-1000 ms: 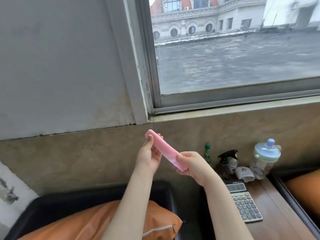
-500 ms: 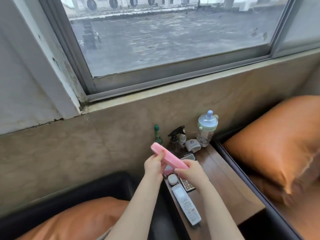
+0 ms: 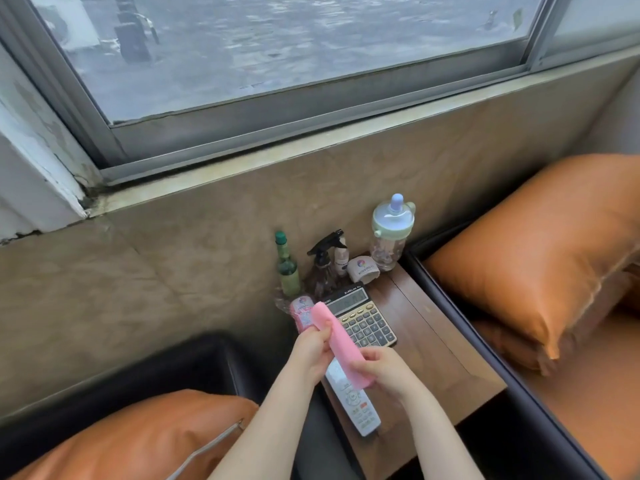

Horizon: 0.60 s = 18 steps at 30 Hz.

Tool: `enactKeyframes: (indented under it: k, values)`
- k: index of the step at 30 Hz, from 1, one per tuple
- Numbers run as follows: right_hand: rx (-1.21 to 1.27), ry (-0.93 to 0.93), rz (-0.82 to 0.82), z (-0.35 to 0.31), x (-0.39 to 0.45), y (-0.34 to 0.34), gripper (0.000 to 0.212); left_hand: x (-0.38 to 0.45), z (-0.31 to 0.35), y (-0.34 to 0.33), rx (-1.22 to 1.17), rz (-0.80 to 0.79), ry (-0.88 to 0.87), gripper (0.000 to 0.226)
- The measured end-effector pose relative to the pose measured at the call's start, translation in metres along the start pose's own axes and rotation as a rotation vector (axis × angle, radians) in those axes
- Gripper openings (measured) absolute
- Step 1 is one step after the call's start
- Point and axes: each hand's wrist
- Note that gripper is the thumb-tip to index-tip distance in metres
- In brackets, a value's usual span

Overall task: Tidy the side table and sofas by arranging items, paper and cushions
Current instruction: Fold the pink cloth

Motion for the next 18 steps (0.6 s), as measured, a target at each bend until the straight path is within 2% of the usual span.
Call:
enactKeyframes:
  k: [2, 3, 7, 9, 14, 18]
  values:
    - [-0.033, 0.009, -0.012, 0.005, 0.001, 0.003, 0.033, 0.005, -0.01, 0.001, 0.031, -0.003, 0.008, 0.031]
    - [-0.046, 0.016, -0.009, 0.008, 0.002, 0.003, 0.034, 0.007, -0.014, 0.002, 0.05, -0.005, 0.009, 0.031]
    - [-0.073, 0.018, 0.034, 0.019, 0.009, 0.01, 0.013, 0.013, -0.027, 0.008, 0.113, -0.049, 0.015, 0.032]
    - [-0.055, -0.005, 0.045, 0.025, 0.013, 0.014, 0.015, 0.015, -0.031, 0.009, 0.15, -0.058, 0.021, 0.03]
    - [-0.115, -0.052, 0.064, 0.044, 0.015, 0.019, 0.014, 0.025, -0.047, 0.008, 0.277, 0.038, 0.029, 0.029]
    - [-0.165, 0.007, 0.192, 0.065, 0.016, 0.03, 0.016, 0.035, -0.061, 0.006, 0.447, 0.091, 0.061, 0.036]
Point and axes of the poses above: each hand's wrist, its own x-axis towards the middle knuckle, its own y-axis out of the back of the hand, z = x × y, and after that the axes turned 8 degrees about -y, right-handed
